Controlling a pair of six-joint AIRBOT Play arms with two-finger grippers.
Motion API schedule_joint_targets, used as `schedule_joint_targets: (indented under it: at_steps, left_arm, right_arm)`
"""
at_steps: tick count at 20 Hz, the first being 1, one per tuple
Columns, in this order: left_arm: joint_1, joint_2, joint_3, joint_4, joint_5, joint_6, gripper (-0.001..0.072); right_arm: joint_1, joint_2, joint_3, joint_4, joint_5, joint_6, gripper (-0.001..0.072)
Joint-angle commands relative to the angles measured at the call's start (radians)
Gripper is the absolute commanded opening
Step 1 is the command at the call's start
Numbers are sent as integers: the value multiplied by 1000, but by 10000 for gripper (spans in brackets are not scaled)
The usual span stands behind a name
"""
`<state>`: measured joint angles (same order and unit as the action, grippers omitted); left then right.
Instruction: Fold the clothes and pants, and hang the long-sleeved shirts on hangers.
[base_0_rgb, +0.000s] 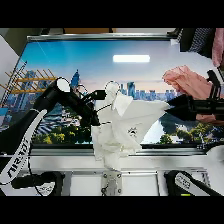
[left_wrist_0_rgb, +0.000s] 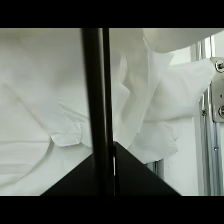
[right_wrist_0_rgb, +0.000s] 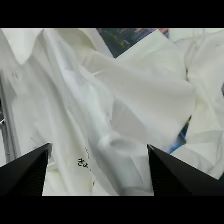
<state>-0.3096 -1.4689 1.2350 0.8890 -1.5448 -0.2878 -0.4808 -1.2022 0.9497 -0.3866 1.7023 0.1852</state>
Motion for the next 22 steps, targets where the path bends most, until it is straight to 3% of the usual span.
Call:
schedule_joint_targets:
  at_steps: [1,8,22]
  left_arm:
    - [0,0,0,1,1,0,14]
    - [0,0,0,0,0,0,14]
    - [0,0,0,1,1,0,14]
  right_arm:
    - [82,-64,-19,7,5,-59,665]
    - [179,-103,-19,9,-39,-89,665]
    - [184,-103,-18,25,-54,-122,666]
